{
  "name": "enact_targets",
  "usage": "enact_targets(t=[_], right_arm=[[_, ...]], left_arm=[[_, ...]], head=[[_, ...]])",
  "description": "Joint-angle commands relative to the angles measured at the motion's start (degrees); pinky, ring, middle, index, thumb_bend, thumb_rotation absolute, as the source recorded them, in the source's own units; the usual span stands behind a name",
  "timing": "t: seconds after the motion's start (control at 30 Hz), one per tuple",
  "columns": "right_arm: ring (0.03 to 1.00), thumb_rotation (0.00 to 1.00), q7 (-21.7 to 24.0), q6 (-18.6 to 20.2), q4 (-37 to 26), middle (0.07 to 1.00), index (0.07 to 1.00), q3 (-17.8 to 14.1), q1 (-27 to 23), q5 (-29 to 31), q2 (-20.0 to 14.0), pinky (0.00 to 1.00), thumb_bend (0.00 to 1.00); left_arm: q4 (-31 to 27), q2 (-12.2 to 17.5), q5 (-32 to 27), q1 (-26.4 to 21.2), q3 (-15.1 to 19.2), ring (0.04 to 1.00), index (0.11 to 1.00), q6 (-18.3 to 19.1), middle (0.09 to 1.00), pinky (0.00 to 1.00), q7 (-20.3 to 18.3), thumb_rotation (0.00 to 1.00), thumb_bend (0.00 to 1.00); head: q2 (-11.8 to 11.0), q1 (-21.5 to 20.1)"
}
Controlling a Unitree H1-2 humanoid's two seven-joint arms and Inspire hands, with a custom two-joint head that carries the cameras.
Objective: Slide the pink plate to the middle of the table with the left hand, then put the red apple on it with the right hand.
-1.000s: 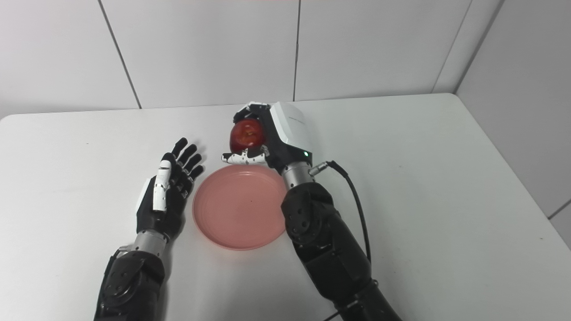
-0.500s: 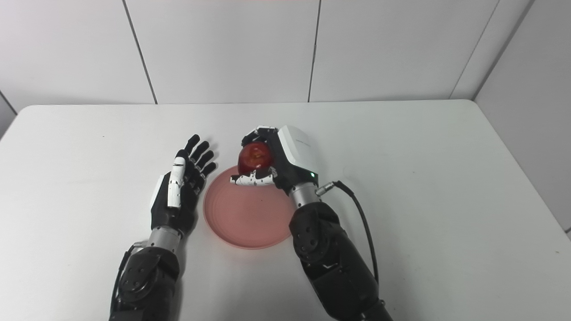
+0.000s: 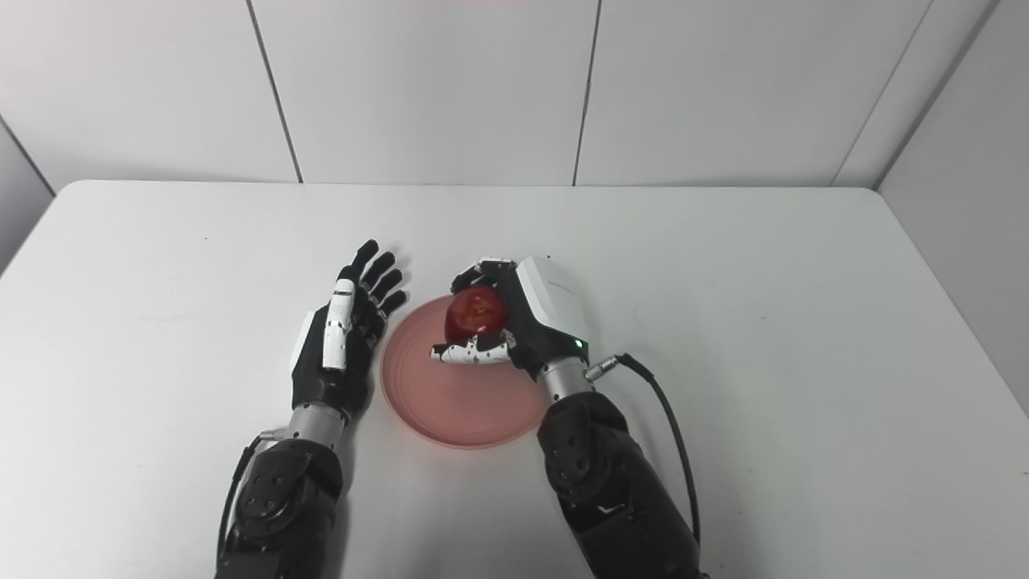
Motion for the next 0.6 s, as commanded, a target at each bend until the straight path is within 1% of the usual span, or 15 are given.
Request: enact_targets(t=[0.0,0.13,0.3,0.57], right_arm=[[0.367,0.00,0.18,-3.00,-1.68,0.431,0.526,0.17,-1.00,-0.06,-0.10,0.29,0.52],[0.369,0.00,0.61,-2.71,-1.15,0.430,0.526,0.32,-0.68,0.14,-0.20,0.29,0.52],[0.364,0.00,0.20,-3.57,-0.10,0.429,0.527,0.43,-0.29,0.38,-0.24,0.29,0.52],[0.375,0.00,0.64,-3.58,-0.10,0.434,0.528,0.65,-0.28,-0.39,-0.69,0.29,0.52]], left_arm=[[1.04,-0.73,0.67,1.65,-0.22,0.925,0.914,1.63,0.930,0.91,1.13,1.00,0.35],[1.19,-0.81,0.51,1.60,-0.19,0.924,0.912,1.48,0.928,0.91,1.03,1.00,0.35],[0.87,-0.82,0.53,1.62,-0.29,0.921,0.912,1.73,0.926,0.91,0.96,1.00,0.35],[1.01,-0.82,0.73,1.57,-0.32,0.915,0.906,1.70,0.920,0.89,1.13,1.00,0.35]], head=[[0.08,0.09],[0.16,0.23],[0.18,0.21],[0.24,0.36]])
